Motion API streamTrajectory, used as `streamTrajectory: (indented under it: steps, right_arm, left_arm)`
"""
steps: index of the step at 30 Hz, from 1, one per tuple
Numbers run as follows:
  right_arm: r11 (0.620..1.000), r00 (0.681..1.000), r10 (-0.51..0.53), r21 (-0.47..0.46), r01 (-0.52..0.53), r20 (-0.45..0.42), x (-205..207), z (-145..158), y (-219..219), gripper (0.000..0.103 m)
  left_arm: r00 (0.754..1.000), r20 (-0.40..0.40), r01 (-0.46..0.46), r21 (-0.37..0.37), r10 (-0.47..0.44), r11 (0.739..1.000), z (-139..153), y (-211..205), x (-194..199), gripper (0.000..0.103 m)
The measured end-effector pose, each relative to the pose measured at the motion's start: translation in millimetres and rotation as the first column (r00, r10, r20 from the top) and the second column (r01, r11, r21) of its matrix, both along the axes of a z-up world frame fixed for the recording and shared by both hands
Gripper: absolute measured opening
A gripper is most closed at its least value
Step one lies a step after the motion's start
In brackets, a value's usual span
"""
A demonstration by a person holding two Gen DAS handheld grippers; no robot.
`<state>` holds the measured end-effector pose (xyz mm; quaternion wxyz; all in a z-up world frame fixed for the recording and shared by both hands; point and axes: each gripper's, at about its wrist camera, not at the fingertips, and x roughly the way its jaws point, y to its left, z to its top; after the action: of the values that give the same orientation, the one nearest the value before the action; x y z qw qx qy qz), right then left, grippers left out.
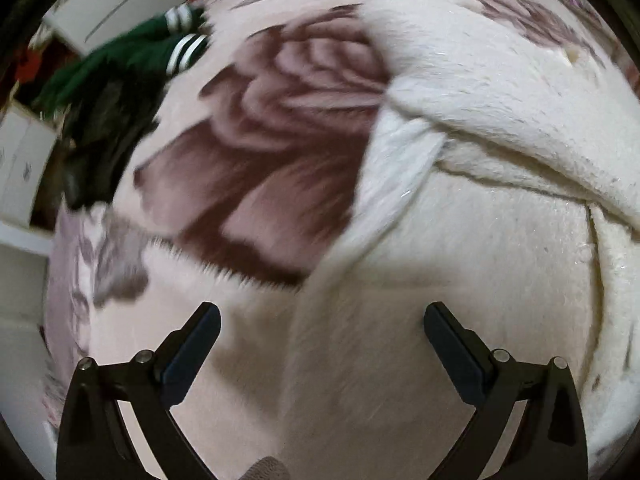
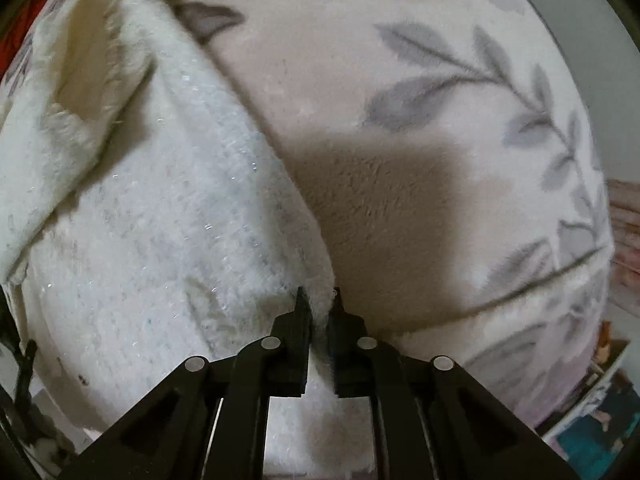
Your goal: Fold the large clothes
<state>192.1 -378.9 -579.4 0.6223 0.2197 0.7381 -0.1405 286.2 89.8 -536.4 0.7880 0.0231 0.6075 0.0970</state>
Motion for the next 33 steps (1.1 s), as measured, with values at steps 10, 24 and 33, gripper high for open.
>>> streamTrajectory:
  steps: [10, 24, 33]
  right_arm:
    - [0.994, 0.999, -0.026, 0.103, 0.022, 0.042, -50, 21, 13, 0.047]
    - [0.962, 0.974, 0.086, 0.236, -0.136, 0.208, -12, 55, -58, 0.049]
    - [0.887, 0.907, 0.253, 0.294, -0.356, 0.338, 176, -2, -74, 0.049]
  left_arm:
    - [0.999, 0.036, 0.013, 0.141, -0.019, 0.990, 3, -25, -47, 0.103]
    - [0.990, 0.110, -0.127, 0.391, 0.090, 0.911, 41, -116, -81, 0.103]
    - [0.990, 0.117, -0.127, 0.498, 0.079, 0.857, 21, -205, -35, 0.103]
